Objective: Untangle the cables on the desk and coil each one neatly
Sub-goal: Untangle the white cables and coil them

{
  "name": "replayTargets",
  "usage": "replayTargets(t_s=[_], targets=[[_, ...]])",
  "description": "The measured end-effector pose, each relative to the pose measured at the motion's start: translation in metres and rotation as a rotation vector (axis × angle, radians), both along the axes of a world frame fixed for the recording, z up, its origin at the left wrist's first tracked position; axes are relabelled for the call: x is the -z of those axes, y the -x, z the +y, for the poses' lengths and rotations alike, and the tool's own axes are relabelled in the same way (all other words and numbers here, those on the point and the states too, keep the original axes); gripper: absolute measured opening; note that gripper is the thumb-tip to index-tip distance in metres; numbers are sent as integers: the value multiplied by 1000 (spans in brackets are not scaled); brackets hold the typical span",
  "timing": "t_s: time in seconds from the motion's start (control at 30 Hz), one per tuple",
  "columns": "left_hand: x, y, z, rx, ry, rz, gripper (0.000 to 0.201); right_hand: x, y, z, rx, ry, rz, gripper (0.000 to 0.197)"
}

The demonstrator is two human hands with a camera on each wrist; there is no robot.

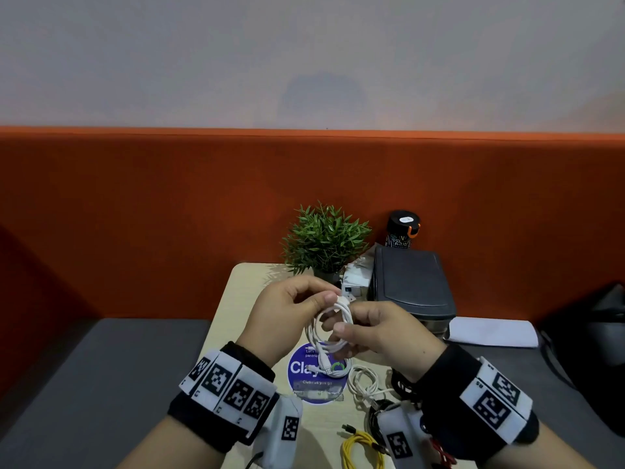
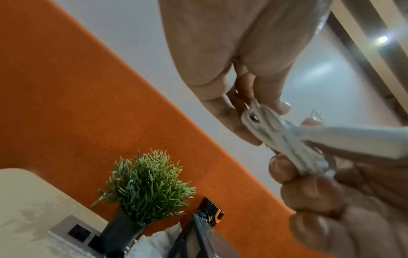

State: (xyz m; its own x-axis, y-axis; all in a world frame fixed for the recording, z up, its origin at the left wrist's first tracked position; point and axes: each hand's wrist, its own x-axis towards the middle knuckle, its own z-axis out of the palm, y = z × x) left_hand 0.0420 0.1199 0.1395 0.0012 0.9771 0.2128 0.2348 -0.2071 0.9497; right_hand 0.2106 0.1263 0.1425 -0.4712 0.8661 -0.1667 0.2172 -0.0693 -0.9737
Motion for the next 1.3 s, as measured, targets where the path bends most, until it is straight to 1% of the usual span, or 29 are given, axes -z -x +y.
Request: replayTargets(t_s=[0.13,0.23,0.33,0.4,0.53,0.57,0.63,0.73,0.77,0.83,0.9,0.97,1.0,1.03,1.1,1.2,1.27,1.3], targets=[[0,0,1,-13,-13,22,13,4,3,0,2,-56,-24,11],[1,0,0,-32,-61,73,11,7,2,-1,12,-62,32,8],[7,3,-2,-64,-101,106,20,7,4,-3,46,-49,84,5],[10,4,-6,-26,-102,114,24,7,6,-3,77,-57,94,9],[9,12,-11,86,-76,146,32,7,5,-6,118,-60,143,6],[9,13,-12,108,-56,129,34,7,5,-6,136,-53,151,6],[8,14,-12,118,-3,35,41,8,7,-7,183,-36,160,7],[5,15,-11,86,79,-158,54,10,8,-5,248,-47,140,25],[3,14,-11,90,98,-207,54,10,8,-4,256,-63,133,29],[0,12,-12,117,111,-260,47,7,7,-4,253,-107,130,30],[0,9,-12,126,114,-294,35,1,7,-6,256,-162,117,35],[1,9,-10,114,129,-322,27,0,8,-7,252,-214,98,50],[1,9,-10,111,137,-330,26,0,8,-7,241,-231,83,58],[1,9,-10,112,143,-337,27,1,8,-6,233,-237,75,62],[0,10,-9,128,157,-358,29,2,8,-5,239,-224,98,54],[-1,11,-10,179,169,-387,31,1,7,-2,259,-230,80,40],[-2,11,-10,189,163,-370,31,1,6,0,266,-204,110,36],[-2,10,-10,170,148,-333,32,1,6,2,274,-188,137,33]])
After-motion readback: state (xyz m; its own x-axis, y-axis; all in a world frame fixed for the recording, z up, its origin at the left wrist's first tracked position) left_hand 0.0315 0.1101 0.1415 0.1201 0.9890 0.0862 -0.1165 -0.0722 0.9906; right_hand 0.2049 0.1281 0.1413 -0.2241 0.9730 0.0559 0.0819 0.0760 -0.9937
